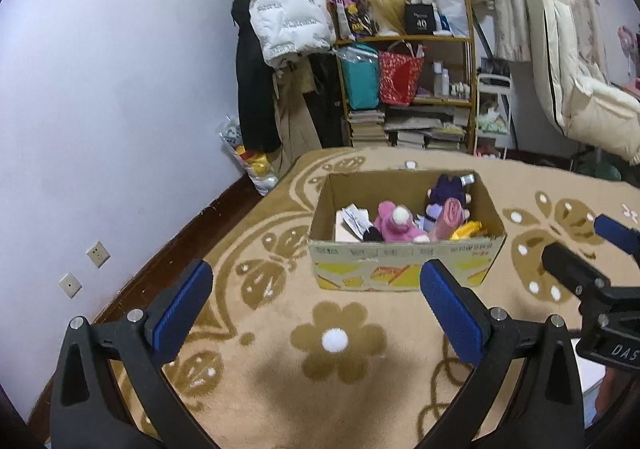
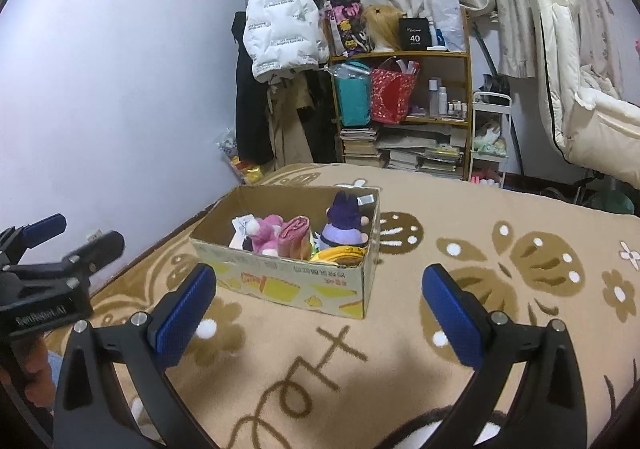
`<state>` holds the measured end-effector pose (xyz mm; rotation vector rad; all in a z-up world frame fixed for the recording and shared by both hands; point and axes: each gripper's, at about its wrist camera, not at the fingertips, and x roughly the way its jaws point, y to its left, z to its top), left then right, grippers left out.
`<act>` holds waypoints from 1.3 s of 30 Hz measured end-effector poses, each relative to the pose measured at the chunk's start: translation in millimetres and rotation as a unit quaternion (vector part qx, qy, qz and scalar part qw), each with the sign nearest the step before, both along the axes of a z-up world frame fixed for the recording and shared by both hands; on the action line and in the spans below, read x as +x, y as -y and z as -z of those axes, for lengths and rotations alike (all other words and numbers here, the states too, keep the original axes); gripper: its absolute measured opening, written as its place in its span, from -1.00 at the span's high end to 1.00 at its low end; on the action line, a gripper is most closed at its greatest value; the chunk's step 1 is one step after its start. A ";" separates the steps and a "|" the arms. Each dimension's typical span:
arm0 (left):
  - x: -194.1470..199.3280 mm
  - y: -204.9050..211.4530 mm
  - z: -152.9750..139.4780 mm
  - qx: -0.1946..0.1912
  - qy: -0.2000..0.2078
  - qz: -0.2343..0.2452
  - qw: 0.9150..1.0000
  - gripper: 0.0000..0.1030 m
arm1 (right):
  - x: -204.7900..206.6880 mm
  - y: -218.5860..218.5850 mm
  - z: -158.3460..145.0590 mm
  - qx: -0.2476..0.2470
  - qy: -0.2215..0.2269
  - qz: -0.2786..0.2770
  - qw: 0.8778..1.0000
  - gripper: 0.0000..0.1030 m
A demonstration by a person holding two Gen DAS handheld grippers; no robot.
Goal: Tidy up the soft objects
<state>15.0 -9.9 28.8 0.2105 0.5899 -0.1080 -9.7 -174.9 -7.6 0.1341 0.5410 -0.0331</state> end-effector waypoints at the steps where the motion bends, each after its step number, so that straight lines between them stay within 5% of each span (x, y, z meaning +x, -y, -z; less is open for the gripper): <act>1: 1.2 1.5 1.9 0.003 -0.003 0.001 1.000 -0.99 | 0.5 0.1 1.1 -0.001 -0.001 0.002 1.000 -1.00; 39: 8.6 8.3 15.1 0.026 -0.019 -0.009 0.999 -0.99 | 3.3 4.3 14.6 0.007 -0.011 0.018 1.000 -1.00</act>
